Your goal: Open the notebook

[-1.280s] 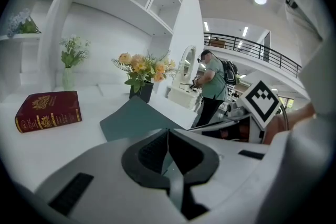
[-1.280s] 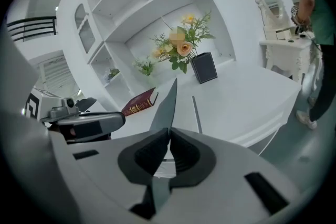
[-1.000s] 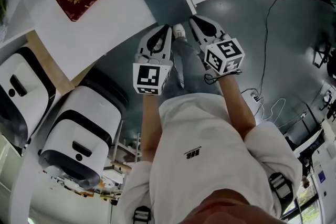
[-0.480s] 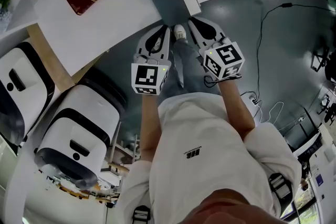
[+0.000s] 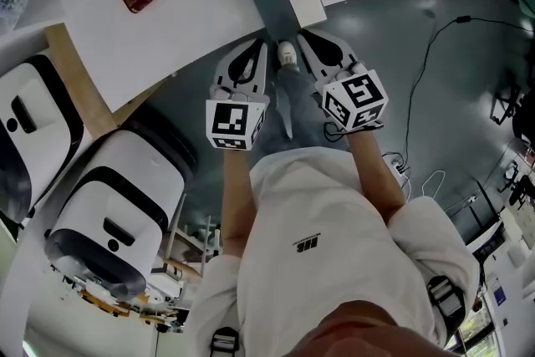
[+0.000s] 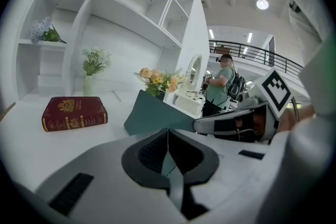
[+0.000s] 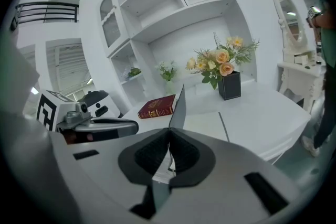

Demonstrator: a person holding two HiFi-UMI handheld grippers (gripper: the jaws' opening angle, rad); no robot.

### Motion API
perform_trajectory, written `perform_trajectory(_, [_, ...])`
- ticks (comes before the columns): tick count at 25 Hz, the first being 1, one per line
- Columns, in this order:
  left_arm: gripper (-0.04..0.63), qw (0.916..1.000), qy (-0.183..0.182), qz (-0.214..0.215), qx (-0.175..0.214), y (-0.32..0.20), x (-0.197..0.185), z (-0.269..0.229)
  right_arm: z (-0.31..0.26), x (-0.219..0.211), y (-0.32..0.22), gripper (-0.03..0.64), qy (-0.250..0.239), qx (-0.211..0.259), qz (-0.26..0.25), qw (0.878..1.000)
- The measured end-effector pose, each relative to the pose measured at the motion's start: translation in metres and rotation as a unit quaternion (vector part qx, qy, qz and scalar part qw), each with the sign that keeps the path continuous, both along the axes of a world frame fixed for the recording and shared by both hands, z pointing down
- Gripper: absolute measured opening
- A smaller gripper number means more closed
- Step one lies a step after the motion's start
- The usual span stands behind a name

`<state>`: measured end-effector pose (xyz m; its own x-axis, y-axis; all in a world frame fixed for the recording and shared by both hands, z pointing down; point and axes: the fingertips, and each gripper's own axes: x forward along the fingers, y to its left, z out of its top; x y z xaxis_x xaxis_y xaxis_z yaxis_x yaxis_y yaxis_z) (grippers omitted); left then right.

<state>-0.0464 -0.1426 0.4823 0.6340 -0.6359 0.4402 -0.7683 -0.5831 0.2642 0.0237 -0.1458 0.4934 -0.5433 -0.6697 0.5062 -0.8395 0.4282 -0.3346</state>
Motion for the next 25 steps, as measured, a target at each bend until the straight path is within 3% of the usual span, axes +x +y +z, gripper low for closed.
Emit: perform_trajectory(25, [0.000,0.9984,0.001,-0.056,-0.002,0.006,-0.065,0.003,-0.008,-0.077,0.013,0.005,0.013,0.016,-0.088,0.996])
